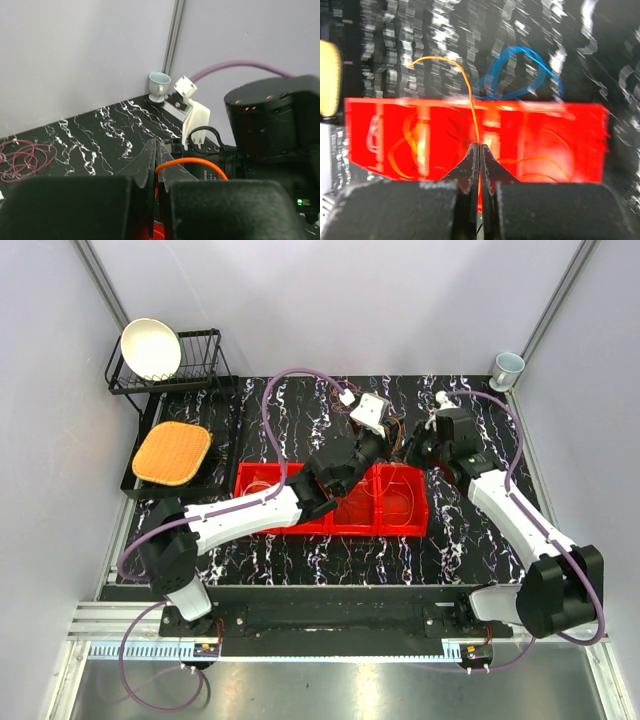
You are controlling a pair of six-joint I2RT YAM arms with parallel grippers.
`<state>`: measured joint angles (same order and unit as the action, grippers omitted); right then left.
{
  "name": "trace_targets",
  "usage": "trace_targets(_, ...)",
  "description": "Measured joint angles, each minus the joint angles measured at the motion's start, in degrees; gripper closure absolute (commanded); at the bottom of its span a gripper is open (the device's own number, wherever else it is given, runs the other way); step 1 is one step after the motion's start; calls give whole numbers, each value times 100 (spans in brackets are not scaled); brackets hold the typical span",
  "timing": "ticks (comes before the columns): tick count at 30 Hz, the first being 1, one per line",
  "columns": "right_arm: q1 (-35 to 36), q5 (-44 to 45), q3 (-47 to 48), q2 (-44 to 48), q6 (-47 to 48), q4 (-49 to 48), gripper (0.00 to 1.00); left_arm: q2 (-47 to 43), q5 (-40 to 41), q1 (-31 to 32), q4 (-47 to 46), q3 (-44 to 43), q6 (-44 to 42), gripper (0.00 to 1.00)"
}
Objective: Untangle the cables
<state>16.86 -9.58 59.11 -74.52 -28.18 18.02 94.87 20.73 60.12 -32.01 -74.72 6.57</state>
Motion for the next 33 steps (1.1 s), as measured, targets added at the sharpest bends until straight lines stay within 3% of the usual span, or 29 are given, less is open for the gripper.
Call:
trace_targets(5,-398,-111,-533,-15,0,170,100,48,-13,2,114,-4,291,100)
trace_targets(12,-422,-157,-782,-15,4,315,100,535,-57,28,323,-181,662,100)
trace_targets(25,-518,162,-765,-973,26,894,100,935,63,33,1318,-511,1069,100)
trace_targets(33,-533,452,-586,-938,13,1373,100,1027,79,33,1488,-708,1233,100)
